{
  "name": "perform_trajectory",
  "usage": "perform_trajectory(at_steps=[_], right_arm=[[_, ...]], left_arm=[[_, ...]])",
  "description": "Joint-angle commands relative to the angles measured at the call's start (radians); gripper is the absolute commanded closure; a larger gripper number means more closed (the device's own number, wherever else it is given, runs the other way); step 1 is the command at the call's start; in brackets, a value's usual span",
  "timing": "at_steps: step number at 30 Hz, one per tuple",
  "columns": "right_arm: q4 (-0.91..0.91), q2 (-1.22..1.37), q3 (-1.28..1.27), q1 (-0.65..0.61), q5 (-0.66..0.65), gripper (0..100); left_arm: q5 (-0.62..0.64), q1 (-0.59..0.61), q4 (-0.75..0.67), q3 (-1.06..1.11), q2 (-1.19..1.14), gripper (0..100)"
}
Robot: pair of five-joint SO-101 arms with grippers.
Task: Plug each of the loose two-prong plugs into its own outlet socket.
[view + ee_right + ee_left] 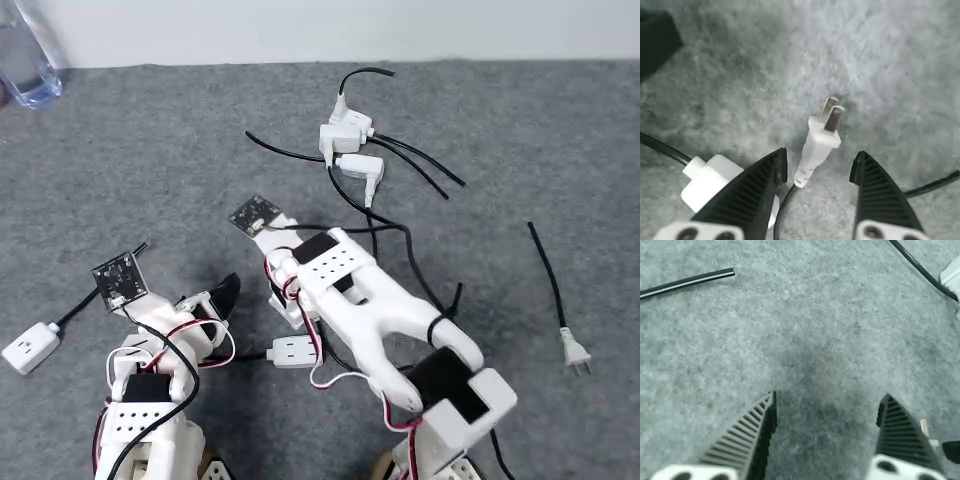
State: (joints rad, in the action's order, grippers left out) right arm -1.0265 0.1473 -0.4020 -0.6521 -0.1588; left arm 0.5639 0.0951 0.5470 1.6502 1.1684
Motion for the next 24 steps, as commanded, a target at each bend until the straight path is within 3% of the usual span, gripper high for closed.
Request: perform_trajectory(at_steps=[1, 6, 16, 24], right_arm=[[0.051, 0.025, 0.055, -0.001, 0.003, 85.4], [0.111, 0.068, 0.057, -0.001, -0.061, 99.5], [0.059, -0.054, 0.063, 0.051, -0.120, 99.1], [-0.206, -0.303, 0.104, 0.197, -0.351, 99.1]], left_arm=[[-0.005, -0.006, -0.028, -0.005, 0.011, 69], [-0.005, -0.006, -0.028, -0.005, 0.011, 69], [-0.005, -0.006, -0.028, -0.005, 0.011, 69], [-0.005, -0.006, -0.028, -0.005, 0.011, 69]])
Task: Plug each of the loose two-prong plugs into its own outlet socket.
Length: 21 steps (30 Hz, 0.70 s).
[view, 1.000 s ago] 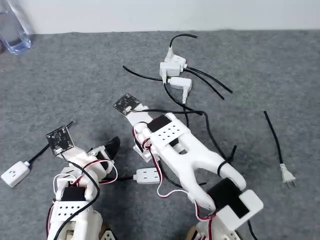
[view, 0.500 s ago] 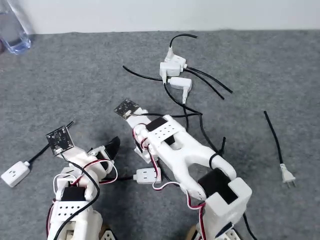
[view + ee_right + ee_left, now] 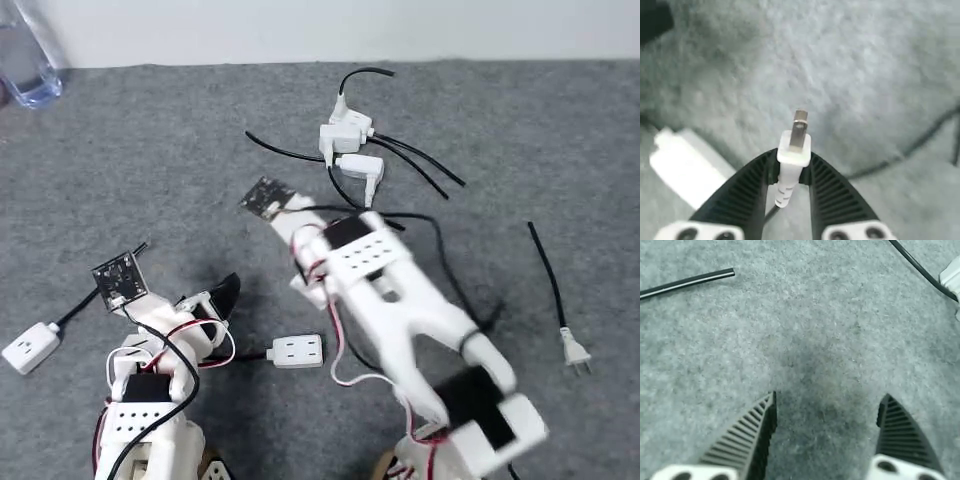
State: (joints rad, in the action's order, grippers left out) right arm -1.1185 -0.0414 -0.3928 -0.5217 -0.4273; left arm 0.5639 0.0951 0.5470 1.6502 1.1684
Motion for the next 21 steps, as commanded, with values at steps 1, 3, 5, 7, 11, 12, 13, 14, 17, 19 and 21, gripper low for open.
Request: perform_trajectory(at_steps=[1, 3, 5, 7, 11, 12, 13, 14, 17, 19, 21], right_arm=[[-0.162, -0.139, 0.121, 0.093, -0.117, 99.1], [-0.262, -0.176, 0.193, 0.151, -0.181, 99.1], [-0.363, -0.191, 0.282, 0.211, -0.239, 99.1], [-0.460, -0.191, 0.384, 0.269, -0.298, 99.1], [-0.601, -0.191, 0.588, 0.372, -0.416, 99.1], [-0.631, -0.189, 0.643, 0.392, -0.442, 99.1], [-0.654, -0.188, 0.692, 0.412, -0.462, 99.1], [-0.671, -0.185, 0.733, 0.430, -0.479, 99.1], [-0.677, -0.160, 0.810, 0.506, -0.496, 99.1], [-0.677, -0.137, 0.827, 0.553, -0.522, 99.1], [-0.674, -0.125, 0.850, 0.598, -0.551, 99.1]], left_arm=[[-0.005, -0.006, -0.028, -0.005, 0.011, 69], [-0.005, -0.006, -0.028, -0.005, 0.011, 69], [-0.005, -0.006, -0.028, -0.005, 0.011, 69], [-0.005, -0.006, -0.028, -0.005, 0.011, 69], [-0.005, -0.006, -0.028, -0.005, 0.011, 69], [-0.005, -0.006, -0.028, -0.005, 0.011, 69], [-0.005, -0.006, -0.028, -0.005, 0.011, 69], [-0.005, -0.006, -0.028, -0.005, 0.011, 69], [-0.005, -0.006, -0.028, -0.005, 0.011, 69], [-0.005, -0.006, -0.028, -0.005, 0.011, 69], [-0.005, -0.006, -0.028, -0.005, 0.011, 69]])
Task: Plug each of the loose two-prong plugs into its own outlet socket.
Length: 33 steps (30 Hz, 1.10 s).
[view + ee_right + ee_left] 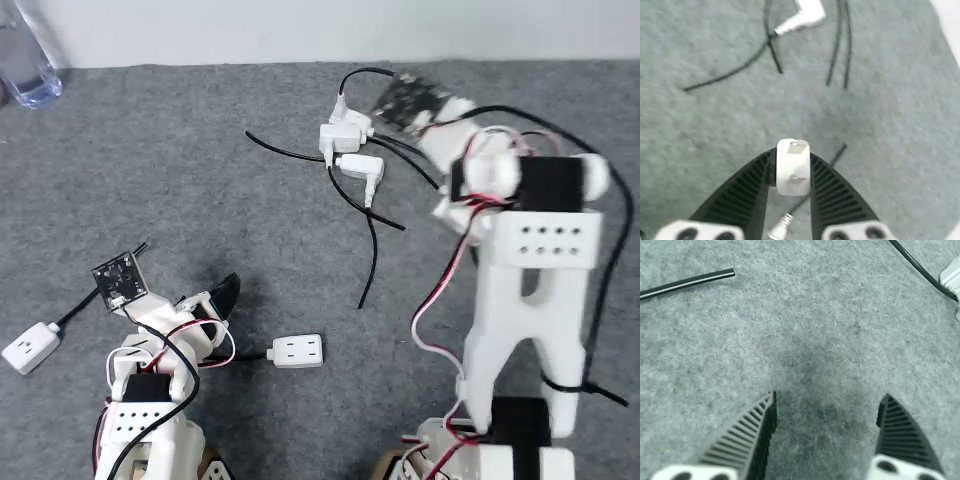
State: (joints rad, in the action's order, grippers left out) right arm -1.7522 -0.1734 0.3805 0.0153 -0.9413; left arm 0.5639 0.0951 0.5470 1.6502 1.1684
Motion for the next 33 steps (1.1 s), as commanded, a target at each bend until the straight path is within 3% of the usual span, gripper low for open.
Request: perform_trajectory(at_steps=[1, 8, 18, 26, 33], right_arm=[[-0.039, 0.013, 0.091, 0.076, -0.038, 99.1], [0.001, 0.067, -0.051, 0.045, -0.043, 99.0], [0.414, 0.079, -0.611, -0.048, -0.043, 99.0], [0.516, 0.077, -0.921, -0.182, -0.043, 99.0], [0.538, 0.079, -1.051, -0.143, -0.044, 95.0]], left_arm=[[-0.005, -0.006, -0.028, -0.005, 0.011, 69], [-0.005, -0.006, -0.028, -0.005, 0.011, 69], [-0.005, -0.006, -0.028, -0.005, 0.011, 69], [-0.005, -0.006, -0.028, -0.005, 0.011, 69], [-0.005, -0.006, -0.029, -0.005, 0.011, 69]])
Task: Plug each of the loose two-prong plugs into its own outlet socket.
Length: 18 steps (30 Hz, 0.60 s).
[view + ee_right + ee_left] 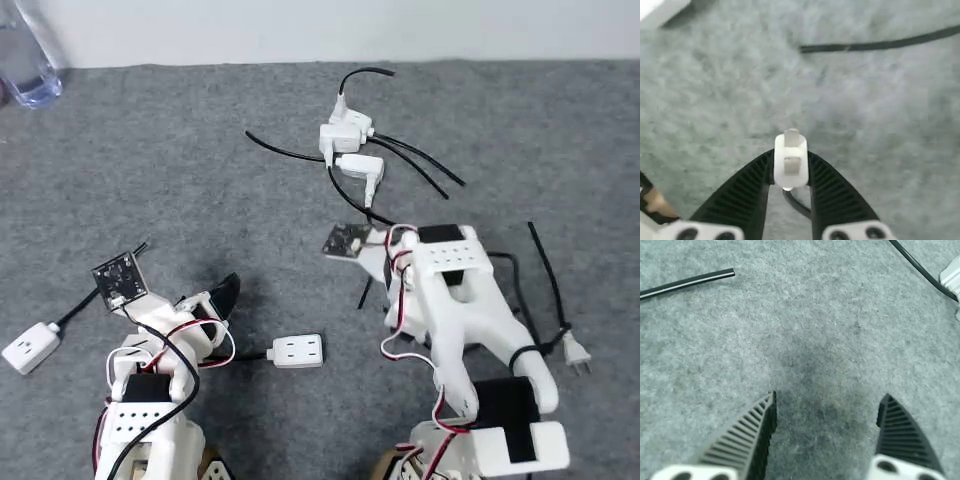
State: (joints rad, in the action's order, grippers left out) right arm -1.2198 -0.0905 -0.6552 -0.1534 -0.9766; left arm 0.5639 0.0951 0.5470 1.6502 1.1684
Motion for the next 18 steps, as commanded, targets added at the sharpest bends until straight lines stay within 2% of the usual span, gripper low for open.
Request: perform_trajectory(at_steps=[1, 6, 8, 12, 18], right_arm=[[0.002, -0.004, -0.031, 0.030, -0.011, 90.7], [0.002, -0.005, -0.092, 0.008, -0.008, 61.5], [-0.005, -0.005, -0.100, -0.013, -0.009, 54.5], [-0.091, -0.045, -0.077, -0.087, -0.009, 56.7], [-0.180, -0.275, -0.066, -0.154, -0.005, 59.7]], left_arm=[[-0.005, -0.006, -0.029, -0.005, 0.011, 69], [-0.005, -0.006, -0.029, -0.005, 0.011, 69], [-0.005, -0.006, -0.029, -0.005, 0.011, 69], [-0.005, -0.006, -0.031, -0.005, 0.011, 69], [-0.005, -0.006, -0.031, -0.005, 0.011, 69]])
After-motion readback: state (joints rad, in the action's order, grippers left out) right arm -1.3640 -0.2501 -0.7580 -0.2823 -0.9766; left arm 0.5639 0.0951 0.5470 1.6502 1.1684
